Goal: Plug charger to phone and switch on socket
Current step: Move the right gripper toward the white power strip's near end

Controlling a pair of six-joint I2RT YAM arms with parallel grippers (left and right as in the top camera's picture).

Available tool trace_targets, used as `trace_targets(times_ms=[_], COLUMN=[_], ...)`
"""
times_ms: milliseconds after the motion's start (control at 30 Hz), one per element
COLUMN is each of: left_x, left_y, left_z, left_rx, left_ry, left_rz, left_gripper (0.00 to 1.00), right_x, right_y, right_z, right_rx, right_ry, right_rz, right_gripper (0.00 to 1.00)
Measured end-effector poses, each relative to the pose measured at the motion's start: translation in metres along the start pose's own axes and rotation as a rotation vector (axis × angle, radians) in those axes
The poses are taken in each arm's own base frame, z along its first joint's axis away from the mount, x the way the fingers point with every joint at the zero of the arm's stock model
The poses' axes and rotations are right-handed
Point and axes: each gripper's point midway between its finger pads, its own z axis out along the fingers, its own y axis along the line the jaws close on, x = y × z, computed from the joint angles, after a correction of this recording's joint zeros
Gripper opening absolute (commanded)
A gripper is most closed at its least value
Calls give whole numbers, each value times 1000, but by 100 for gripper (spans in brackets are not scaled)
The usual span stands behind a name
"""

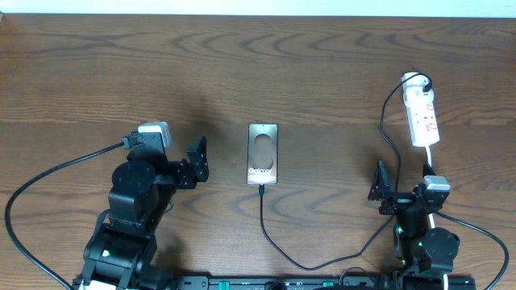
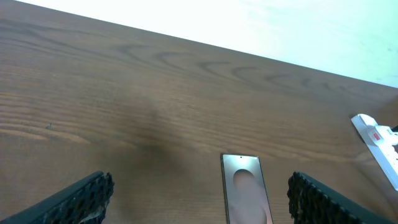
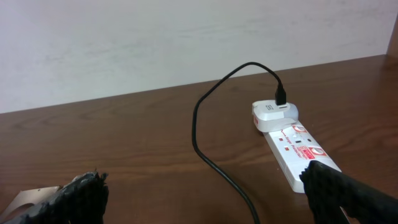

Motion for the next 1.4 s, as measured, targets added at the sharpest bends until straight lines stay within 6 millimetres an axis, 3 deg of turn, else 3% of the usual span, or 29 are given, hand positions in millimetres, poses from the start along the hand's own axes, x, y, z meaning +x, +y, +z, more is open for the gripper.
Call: trace_targets(times_ms=[1400], left_x=[4], left_y=[1], left_z=[0], left_rx=[-6], left_ry=[16], left_rz=[0], left_gripper=[91], right_x=[8], right_y=[-1], right_z=[2], right_rx=[6], right_ry=[36], right_rz=[0], right_gripper=[99])
